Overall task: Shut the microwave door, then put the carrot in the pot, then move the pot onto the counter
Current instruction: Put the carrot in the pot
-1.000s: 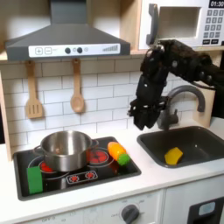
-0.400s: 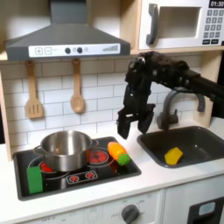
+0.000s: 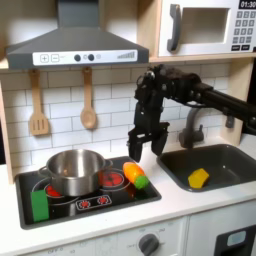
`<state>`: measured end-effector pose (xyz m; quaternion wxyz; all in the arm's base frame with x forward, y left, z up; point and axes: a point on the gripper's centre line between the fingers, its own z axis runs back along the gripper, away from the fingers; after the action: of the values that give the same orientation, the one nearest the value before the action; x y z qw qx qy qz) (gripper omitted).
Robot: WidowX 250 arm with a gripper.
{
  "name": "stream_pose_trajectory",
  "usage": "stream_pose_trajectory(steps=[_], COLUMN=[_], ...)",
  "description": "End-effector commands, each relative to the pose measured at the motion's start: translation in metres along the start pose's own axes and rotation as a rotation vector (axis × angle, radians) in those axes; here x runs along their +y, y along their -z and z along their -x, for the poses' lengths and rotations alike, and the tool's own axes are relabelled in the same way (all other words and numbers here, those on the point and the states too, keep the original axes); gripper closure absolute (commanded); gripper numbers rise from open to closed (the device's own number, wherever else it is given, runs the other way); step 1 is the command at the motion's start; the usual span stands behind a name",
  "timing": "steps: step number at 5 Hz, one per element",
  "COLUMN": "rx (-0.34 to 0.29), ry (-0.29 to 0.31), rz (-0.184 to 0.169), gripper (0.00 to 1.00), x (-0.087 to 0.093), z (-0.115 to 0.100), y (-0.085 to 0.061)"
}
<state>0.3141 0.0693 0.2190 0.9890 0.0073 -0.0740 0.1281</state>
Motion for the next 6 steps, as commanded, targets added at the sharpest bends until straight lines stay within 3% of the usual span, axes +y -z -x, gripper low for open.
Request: stream_pose_trajectory(steps=[1, 2, 3, 6], rx=[0.010, 0.018, 0.017, 0.051], ry=[0.073, 0.116, 0.173, 0.224], rz=[0.020, 0.025, 0.068, 0.084], gripper=[0.00, 0.00, 0.00, 0.00], x=[-0.001, -0.004, -0.003, 0.004], z=[-0.013, -0.019, -0.023, -0.019], y=[0.023, 0.034, 0.044, 0.064])
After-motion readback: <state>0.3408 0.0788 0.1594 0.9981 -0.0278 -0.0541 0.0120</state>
